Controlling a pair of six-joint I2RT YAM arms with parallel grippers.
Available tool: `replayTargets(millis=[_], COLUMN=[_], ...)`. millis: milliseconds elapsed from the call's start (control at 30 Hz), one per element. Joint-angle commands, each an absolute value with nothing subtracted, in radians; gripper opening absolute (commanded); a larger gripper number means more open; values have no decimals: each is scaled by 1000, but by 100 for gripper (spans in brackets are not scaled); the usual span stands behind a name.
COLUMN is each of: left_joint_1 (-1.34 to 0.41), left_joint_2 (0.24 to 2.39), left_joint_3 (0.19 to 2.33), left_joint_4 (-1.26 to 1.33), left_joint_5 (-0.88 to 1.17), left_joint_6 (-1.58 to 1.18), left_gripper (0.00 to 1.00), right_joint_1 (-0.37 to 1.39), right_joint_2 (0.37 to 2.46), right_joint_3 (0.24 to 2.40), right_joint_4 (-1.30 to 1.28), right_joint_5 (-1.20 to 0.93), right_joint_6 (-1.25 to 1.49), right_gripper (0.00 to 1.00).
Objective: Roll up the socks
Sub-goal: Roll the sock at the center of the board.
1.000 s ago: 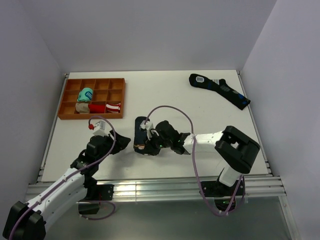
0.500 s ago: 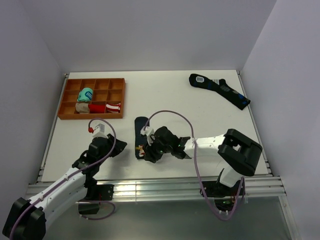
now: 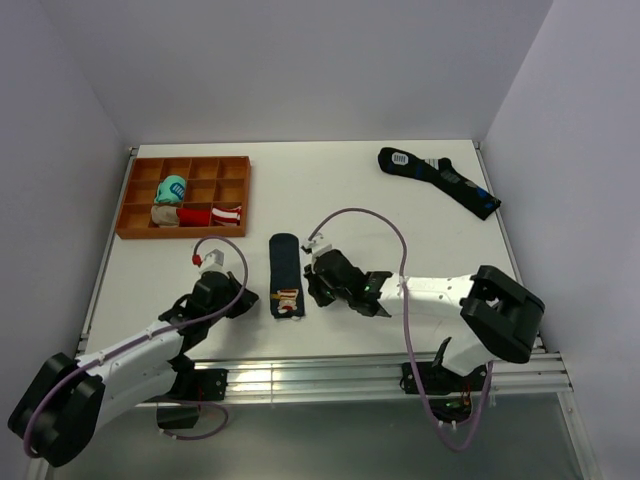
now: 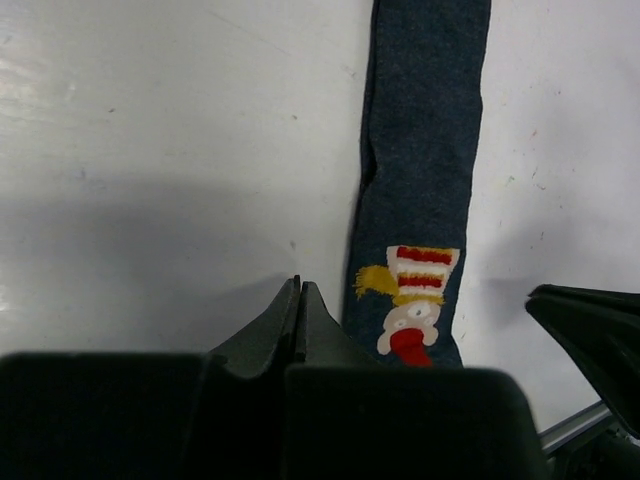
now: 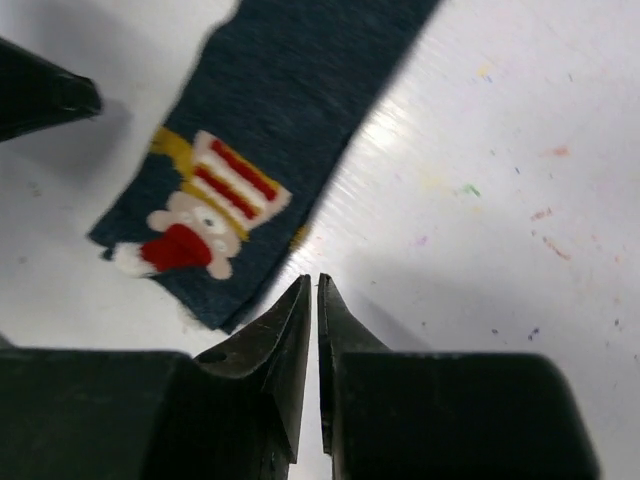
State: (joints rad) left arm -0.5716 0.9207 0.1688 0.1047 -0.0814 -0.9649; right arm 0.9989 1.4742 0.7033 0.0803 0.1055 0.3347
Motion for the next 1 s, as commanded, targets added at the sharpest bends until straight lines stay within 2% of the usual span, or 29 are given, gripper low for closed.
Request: replayTargets(millis=[0, 100, 633, 967], left_joint_1=[-597, -618, -787, -813], left_joint_2=[959, 1002, 1112, 1129], left_joint_3=[241, 259, 288, 293], left_joint_4=[170, 178, 206, 193], left_joint_5=[-123, -133, -207, -235], left_joint_6=[-979, -982, -1057, -1066], left_gripper=[0, 0, 0, 0], right_joint_1=[1002, 1011, 1092, 1094], right_joint_2=[1517, 1552, 1673, 1652], right_joint_3=[744, 752, 804, 793], right_joint_4=[8, -12, 32, 8], right_joint_5=[219, 219, 172, 227], right_joint_6=[428, 437, 459, 472], right_gripper=[13, 10, 8, 9])
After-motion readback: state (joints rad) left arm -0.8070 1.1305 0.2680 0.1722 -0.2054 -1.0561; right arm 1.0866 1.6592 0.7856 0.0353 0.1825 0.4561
